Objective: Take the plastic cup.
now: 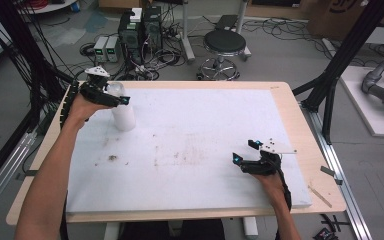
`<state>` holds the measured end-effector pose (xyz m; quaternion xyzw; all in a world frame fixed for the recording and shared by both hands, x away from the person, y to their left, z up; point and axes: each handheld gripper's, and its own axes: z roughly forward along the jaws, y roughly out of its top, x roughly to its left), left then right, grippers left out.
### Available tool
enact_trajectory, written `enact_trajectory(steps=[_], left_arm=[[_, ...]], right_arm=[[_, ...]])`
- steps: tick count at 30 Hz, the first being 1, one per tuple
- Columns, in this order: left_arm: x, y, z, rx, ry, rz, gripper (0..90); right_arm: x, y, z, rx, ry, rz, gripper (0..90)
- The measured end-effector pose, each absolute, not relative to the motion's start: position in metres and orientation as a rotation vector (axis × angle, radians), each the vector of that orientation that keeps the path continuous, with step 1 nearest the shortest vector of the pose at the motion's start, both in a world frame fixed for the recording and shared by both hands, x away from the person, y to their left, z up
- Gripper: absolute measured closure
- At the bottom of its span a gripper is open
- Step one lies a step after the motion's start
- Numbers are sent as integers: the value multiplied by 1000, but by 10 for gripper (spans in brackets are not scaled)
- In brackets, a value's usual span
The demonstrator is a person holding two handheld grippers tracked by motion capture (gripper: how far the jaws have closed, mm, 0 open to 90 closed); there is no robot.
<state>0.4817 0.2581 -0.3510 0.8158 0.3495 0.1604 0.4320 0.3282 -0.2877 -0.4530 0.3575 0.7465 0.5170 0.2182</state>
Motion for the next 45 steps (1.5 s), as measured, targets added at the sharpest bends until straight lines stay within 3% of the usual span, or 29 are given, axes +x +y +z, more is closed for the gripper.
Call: enact_trajectory(steps=[19,32,45], left_arm=[[480,257,-349,2029,869,406,350],[476,256,-343,2022,857,425,359],[465,252,-270,1990,812,495,371]], right_arm=[[329,-287,-453,1001,2073,1424,152],[329,-287,-453,1004,2075,1426,152],[329,-287,-453,1002,2078,1427,152]])
